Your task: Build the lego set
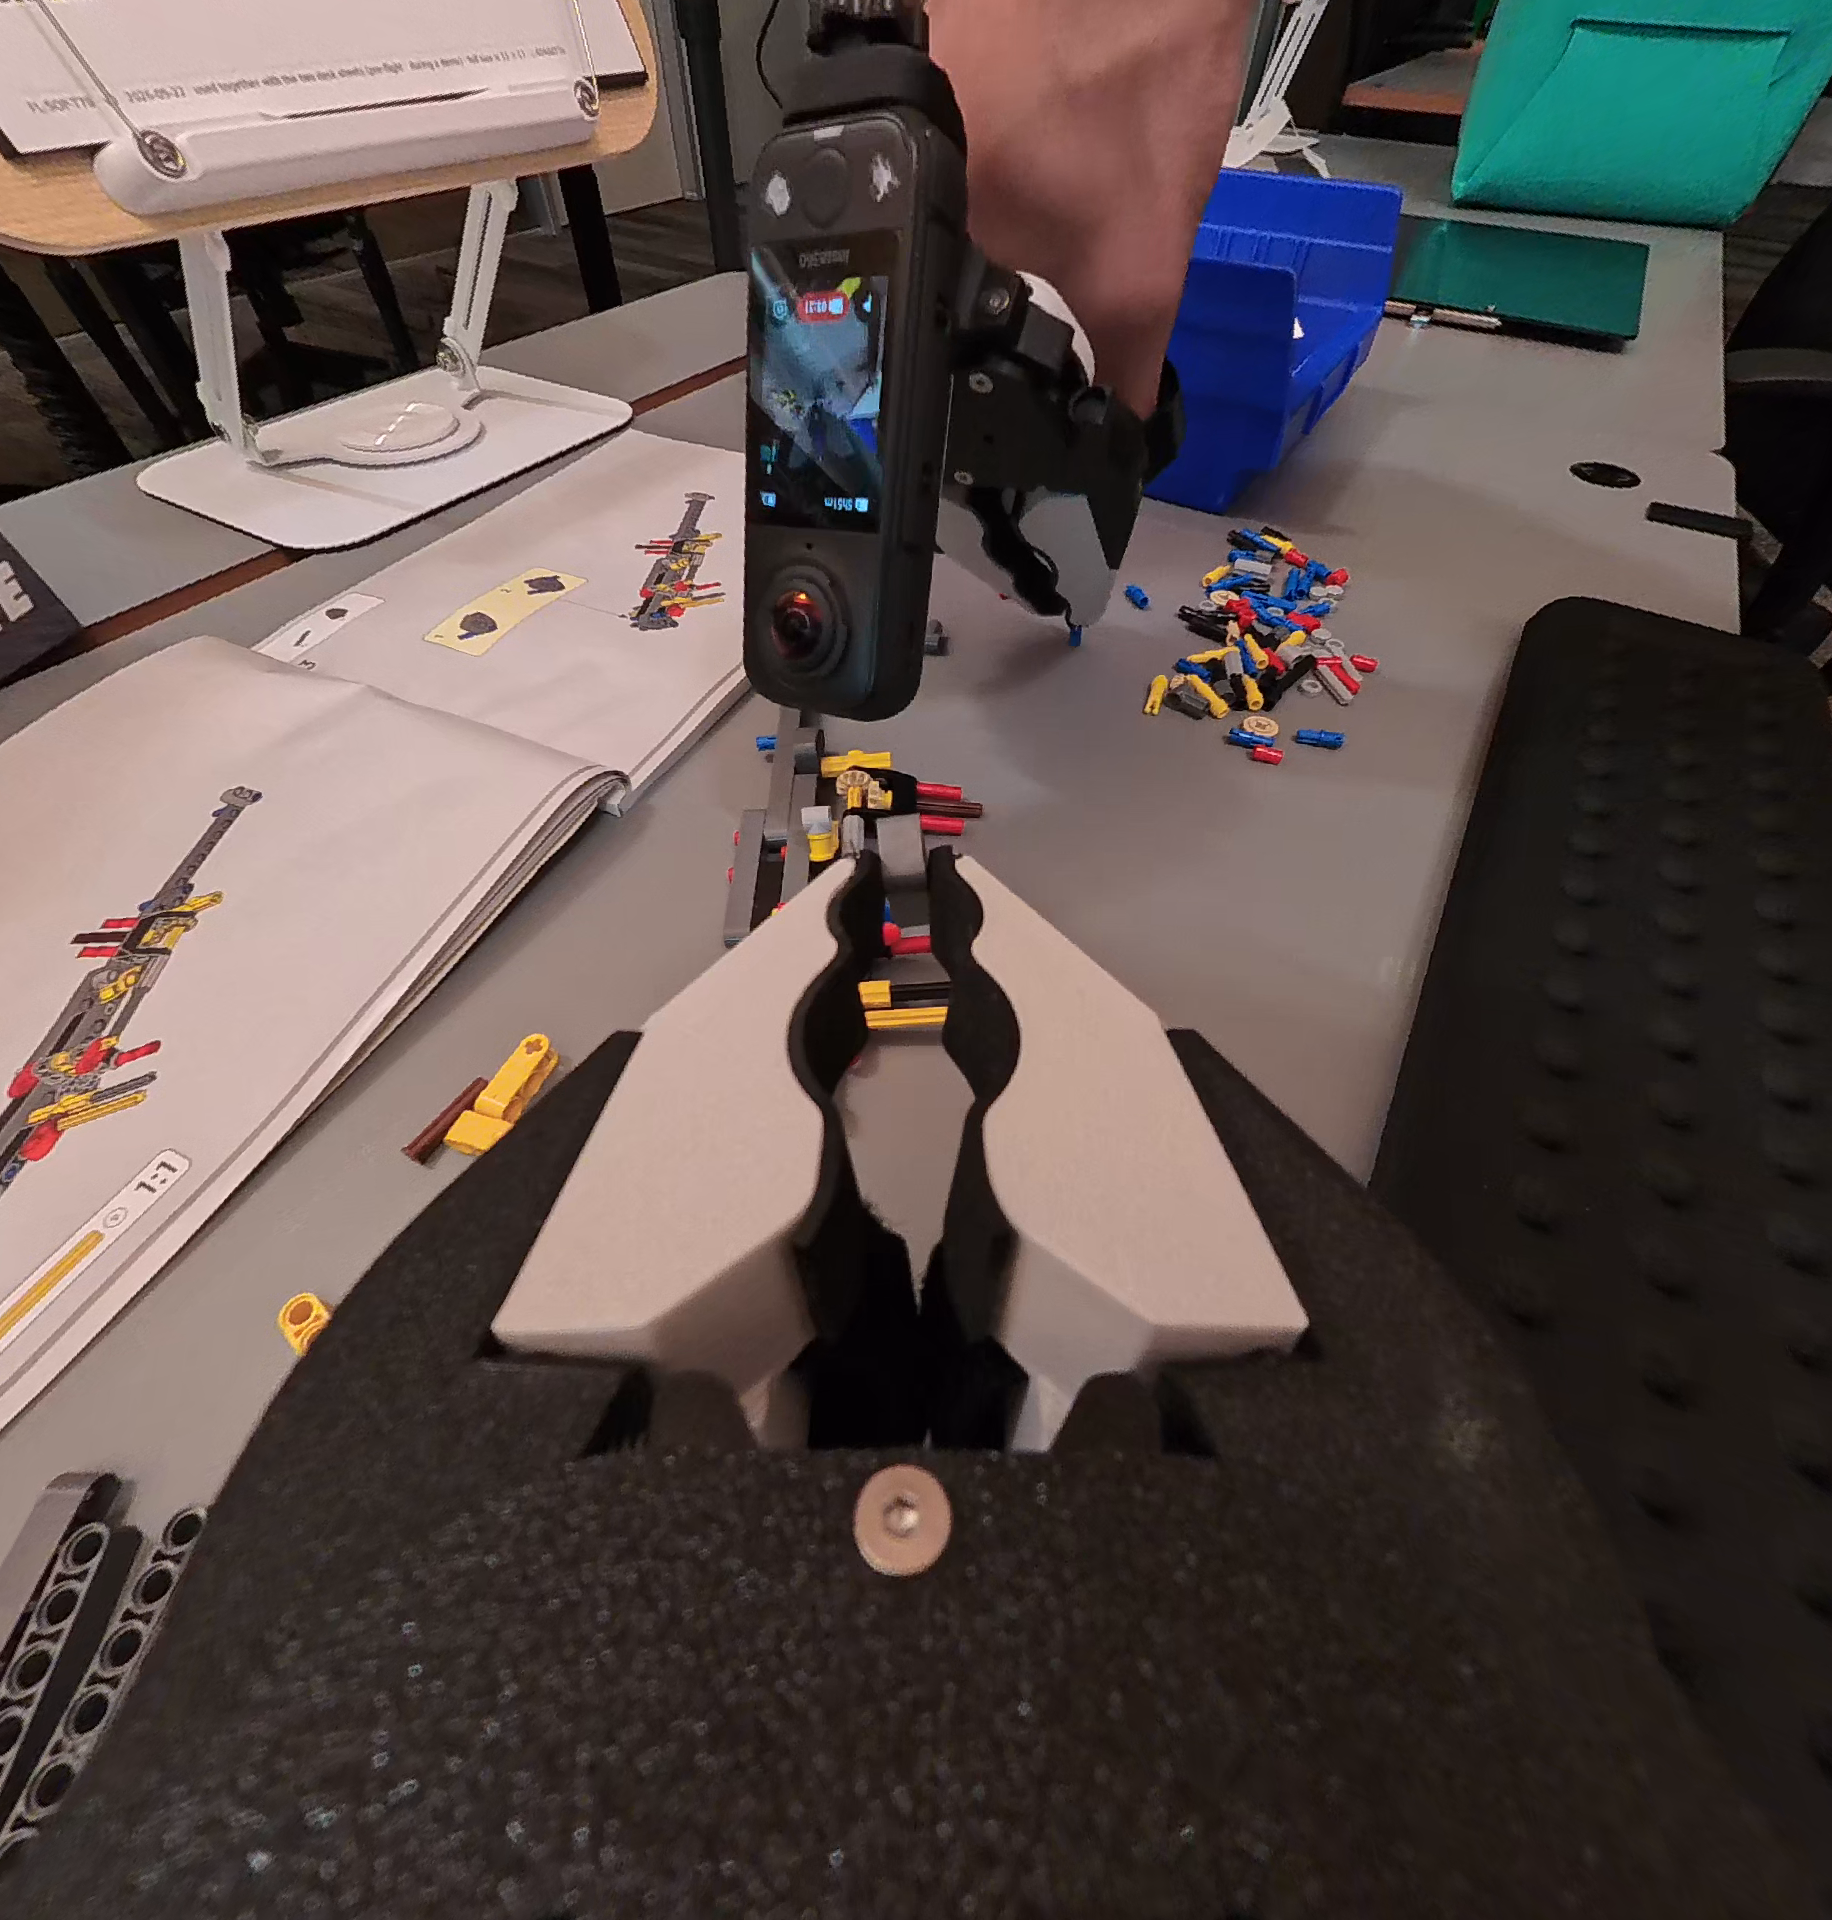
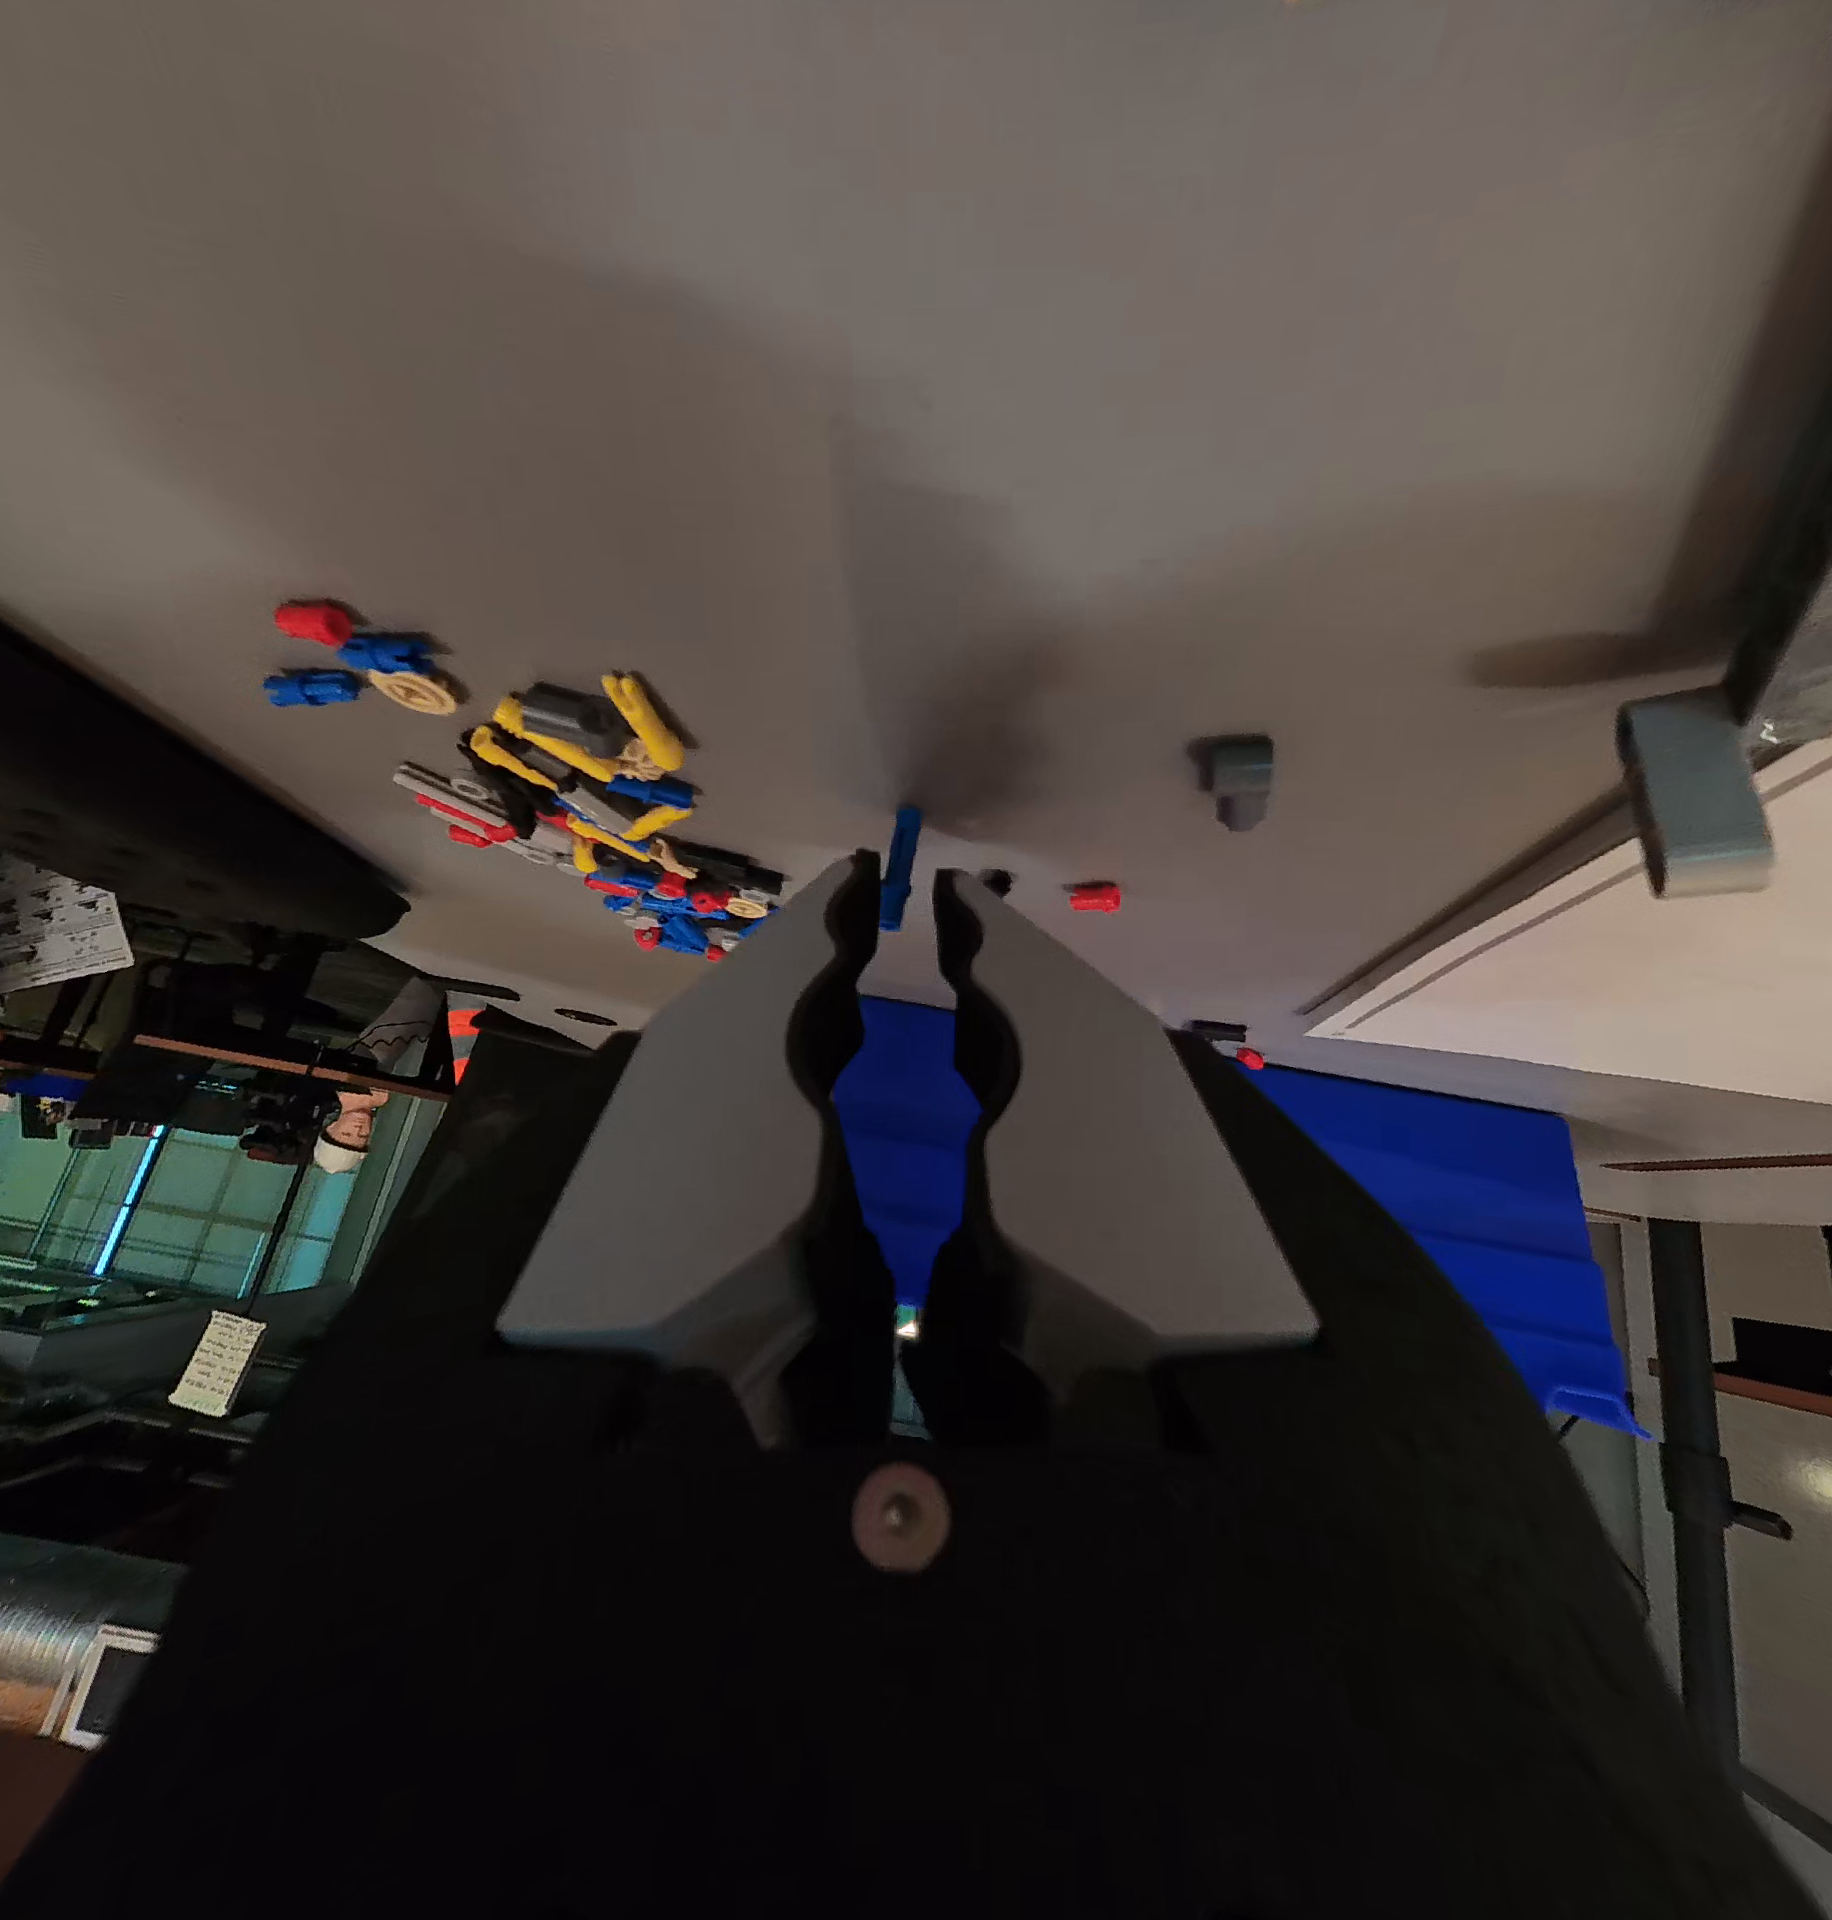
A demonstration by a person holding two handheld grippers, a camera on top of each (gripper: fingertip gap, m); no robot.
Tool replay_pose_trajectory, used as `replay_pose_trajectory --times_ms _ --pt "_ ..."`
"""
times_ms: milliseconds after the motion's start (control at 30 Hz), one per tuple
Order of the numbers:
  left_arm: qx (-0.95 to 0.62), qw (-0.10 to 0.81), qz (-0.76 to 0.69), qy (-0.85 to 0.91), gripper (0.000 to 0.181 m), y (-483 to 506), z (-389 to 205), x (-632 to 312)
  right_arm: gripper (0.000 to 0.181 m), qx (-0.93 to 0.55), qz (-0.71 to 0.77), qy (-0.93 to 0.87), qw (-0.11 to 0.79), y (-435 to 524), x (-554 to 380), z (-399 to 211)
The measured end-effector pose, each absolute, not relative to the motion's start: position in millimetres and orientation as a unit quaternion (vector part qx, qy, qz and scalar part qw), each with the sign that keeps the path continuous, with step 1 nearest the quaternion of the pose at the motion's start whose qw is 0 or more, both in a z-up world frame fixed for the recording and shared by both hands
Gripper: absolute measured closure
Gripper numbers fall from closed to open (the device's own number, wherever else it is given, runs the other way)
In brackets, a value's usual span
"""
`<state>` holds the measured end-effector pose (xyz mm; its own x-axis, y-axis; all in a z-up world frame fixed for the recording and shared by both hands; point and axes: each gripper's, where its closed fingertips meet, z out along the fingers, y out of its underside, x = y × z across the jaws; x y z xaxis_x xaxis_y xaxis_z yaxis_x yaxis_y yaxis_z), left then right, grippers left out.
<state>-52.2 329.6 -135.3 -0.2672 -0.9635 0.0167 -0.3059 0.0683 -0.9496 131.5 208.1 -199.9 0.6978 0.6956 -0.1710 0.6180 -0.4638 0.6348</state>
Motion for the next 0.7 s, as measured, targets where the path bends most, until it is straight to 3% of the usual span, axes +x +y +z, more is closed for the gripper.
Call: replay_pose_trajectory --times_ms 267,367,433,533,600,700 --pt "-0.493 0.349 -0.471 0.643 0.174 329 -135 -52 0.171 0.856 0.053 0.388 0.338 208 131 -201" --pt "-0.493 0.349 -0.47 0.644 0.174 329 -136 -53 0.163 0.87 0.053 0.388 0.301 217 128 -201" --pt "-0.493 0.35 -0.471 0.643 0.174 329 -135 -53 0.162 0.889 0.048 0.393 0.231 230 125 -195" --pt "-0.494 0.349 -0.474 0.64 0.174 330 -135 -54 0.16 0.935 0.026 0.35 0.054 253 123 -171" --pt "-0.494 0.349 -0.477 0.638 0.174 330 -134 -54 0.149 0.958 -0.028 0.275 -0.069 254 122 -158" --pt "-0.494 0.343 -0.477 0.641 0.174 328 -135 -52 0.139 0.964 -0.056 0.215 -0.148 230 130 -169"
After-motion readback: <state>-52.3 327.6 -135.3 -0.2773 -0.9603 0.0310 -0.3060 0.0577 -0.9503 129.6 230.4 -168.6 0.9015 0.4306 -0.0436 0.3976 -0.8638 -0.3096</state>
